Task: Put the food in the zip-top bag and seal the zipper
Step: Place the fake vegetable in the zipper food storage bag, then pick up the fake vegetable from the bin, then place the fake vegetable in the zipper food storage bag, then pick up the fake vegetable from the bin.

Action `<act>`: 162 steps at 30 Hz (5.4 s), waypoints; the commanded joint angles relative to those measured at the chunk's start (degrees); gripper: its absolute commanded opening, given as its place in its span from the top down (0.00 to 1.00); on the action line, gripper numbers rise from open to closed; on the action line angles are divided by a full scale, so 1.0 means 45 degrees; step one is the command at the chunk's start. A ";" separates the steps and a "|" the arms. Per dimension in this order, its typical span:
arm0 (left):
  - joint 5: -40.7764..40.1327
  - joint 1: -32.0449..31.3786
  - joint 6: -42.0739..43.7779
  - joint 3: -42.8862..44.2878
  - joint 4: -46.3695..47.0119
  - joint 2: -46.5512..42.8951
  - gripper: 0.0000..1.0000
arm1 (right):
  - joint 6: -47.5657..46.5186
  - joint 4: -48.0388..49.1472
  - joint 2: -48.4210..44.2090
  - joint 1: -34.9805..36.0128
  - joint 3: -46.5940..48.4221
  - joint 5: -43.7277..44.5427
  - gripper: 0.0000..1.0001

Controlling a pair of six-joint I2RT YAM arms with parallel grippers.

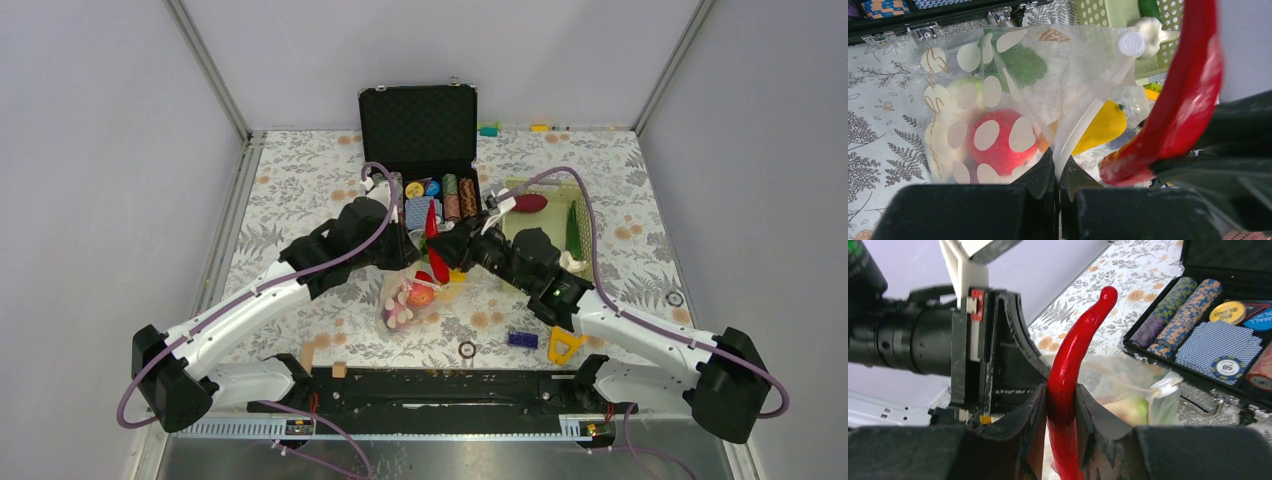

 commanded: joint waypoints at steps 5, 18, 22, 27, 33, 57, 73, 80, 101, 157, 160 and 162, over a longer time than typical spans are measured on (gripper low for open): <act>0.0029 0.0068 -0.0262 0.0247 0.0622 -0.0461 1.00 | 0.0102 0.2632 -0.0349 0.1161 -0.1408 0.0240 0.83; 0.0027 0.0068 -0.0292 0.0360 0.0647 -0.0507 1.00 | -0.0119 0.1074 -0.0280 0.1602 -0.1607 0.0705 0.79; -0.0339 0.0071 -0.0219 0.0531 0.0647 -0.0480 1.00 | -0.0671 0.0755 -0.0405 0.1699 -0.1702 0.0028 0.64; -0.0283 0.0060 -0.0180 0.0598 0.0631 -0.0490 1.00 | -0.1025 -0.0383 -0.0754 0.1710 -0.1106 0.0173 0.32; -0.0290 0.0070 -0.0146 0.0490 0.0491 -0.0619 1.00 | -0.1067 -0.2574 -0.1253 0.1720 0.0119 0.1556 0.17; -0.0358 0.0057 0.0392 0.0216 0.0226 -0.0715 1.00 | 0.6347 -0.8889 0.5040 -0.7639 0.4488 0.3212 0.00; -0.0570 0.0086 0.0565 0.0549 -0.0092 -0.0187 1.00 | 1.1668 -0.5599 1.0042 -0.8197 0.5173 0.4951 0.06; -0.0749 0.0114 0.0637 0.0677 -0.0203 0.0078 1.00 | 1.1886 -0.5246 1.0662 -0.8212 0.5241 0.5591 0.12; -0.1244 0.0156 0.0686 0.0737 -0.0342 -0.0461 1.00 | 0.8319 -0.1547 0.4690 -0.8211 -0.0289 0.4522 0.68; -0.0088 0.0158 0.0324 0.0584 0.0375 -0.0339 1.00 | -0.1871 -0.5324 -0.1298 0.0438 0.0914 0.5785 0.00; 0.0238 0.0163 0.0305 0.0577 0.0378 -0.0260 1.00 | -0.1162 -0.6999 -0.1362 -0.0469 0.1126 0.6797 0.00; 0.0242 0.0164 0.0290 0.0570 0.0364 -0.0253 1.00 | 0.0106 -0.8358 -0.1320 -0.1822 0.1338 0.6109 0.00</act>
